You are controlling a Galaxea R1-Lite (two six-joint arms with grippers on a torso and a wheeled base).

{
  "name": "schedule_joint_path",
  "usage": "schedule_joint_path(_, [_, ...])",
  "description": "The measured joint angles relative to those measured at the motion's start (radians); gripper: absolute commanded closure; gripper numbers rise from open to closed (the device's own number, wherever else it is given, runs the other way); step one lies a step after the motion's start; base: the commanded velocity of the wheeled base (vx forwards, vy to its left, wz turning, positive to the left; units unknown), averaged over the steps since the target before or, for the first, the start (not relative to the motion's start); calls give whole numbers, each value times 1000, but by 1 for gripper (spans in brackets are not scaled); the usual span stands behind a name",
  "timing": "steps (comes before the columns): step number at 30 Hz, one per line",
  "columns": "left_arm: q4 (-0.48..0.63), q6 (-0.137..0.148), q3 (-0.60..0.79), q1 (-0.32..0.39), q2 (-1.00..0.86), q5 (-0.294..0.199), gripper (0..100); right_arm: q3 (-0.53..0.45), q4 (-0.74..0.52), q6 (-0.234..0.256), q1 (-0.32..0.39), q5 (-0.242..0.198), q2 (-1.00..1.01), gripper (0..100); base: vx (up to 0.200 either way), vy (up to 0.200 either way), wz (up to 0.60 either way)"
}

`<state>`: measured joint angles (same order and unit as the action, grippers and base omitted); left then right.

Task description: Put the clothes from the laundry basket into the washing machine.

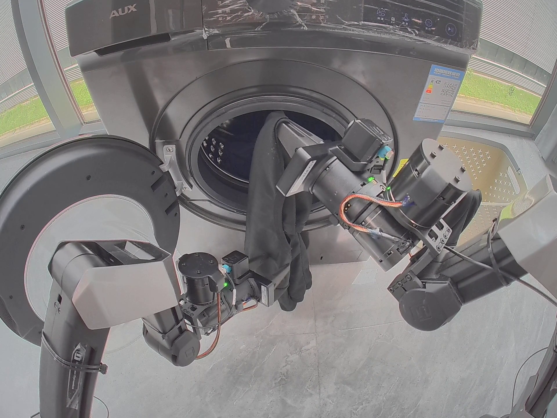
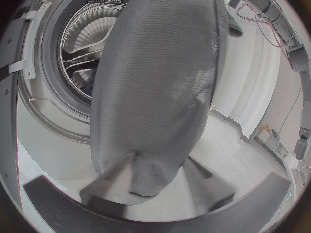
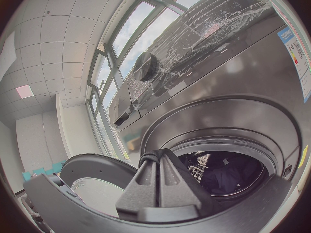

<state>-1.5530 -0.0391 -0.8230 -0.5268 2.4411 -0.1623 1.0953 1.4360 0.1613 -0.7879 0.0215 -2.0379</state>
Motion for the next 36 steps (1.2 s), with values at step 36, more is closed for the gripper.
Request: schedule_joint_path(36, [0, -40, 385, 111, -501, -23, 100, -312, 30, 11, 78, 28, 113, 100, 0, 0, 0])
